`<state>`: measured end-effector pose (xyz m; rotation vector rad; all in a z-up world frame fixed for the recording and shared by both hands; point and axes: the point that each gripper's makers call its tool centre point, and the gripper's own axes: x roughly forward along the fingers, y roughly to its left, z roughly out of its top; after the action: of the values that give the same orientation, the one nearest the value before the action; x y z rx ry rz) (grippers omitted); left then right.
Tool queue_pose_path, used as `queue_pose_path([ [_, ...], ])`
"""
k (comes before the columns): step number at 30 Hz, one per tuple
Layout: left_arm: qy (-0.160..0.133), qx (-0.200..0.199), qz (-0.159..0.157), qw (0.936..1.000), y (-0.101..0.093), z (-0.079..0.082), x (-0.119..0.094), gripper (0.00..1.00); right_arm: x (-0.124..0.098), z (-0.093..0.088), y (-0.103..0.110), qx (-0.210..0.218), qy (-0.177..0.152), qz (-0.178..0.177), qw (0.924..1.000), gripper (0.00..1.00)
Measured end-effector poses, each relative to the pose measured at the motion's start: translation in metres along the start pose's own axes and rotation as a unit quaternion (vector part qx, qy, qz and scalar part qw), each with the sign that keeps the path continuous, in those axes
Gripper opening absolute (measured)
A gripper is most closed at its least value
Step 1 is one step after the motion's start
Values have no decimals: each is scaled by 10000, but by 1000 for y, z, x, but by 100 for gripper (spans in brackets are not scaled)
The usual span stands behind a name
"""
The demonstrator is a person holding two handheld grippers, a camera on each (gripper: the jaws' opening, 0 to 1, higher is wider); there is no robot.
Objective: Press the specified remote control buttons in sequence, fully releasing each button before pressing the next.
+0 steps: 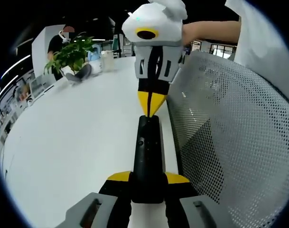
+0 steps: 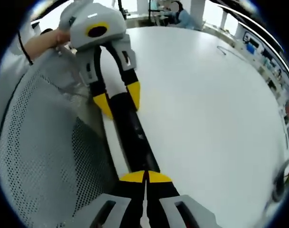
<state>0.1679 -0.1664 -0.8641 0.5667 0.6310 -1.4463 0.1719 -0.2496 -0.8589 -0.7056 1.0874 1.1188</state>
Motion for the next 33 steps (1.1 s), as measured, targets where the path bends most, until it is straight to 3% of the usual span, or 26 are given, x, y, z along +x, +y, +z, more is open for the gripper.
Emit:
queue_pose_path([
  [8,-6,17,-11,10000,-1,0,-1,25,2,0,0,271,425,119,9987,0],
  [13,5,70,-43,10000,-1,-1,0,24,2,-1,2,-146,637,186,9977,0],
  [16,-6,53,-43,10000,-1,0,0,24,2,-2,1,-726,722,132,9947,0],
  [18,-18,33,-48,10000,-1,0,0,24,3,-3,3,-789,712,63,9943,0],
  [21,-28,-20,-52,10000,-1,0,0,25,2,-3,3,-1005,661,-62,9927,0],
  [26,-88,-212,-55,9997,0,1,0,24,1,-3,1,-781,254,-581,9949,0],
  [29,-60,-179,-49,9998,-1,1,0,24,0,-3,2,-838,-53,-944,9920,0],
  [30,-60,-186,-49,9998,-1,1,0,24,0,-3,2,-676,-174,-1034,9922,0],
  [33,-81,-229,-48,9997,-1,1,0,25,-1,-3,2,-507,-335,-1074,9924,0],
])
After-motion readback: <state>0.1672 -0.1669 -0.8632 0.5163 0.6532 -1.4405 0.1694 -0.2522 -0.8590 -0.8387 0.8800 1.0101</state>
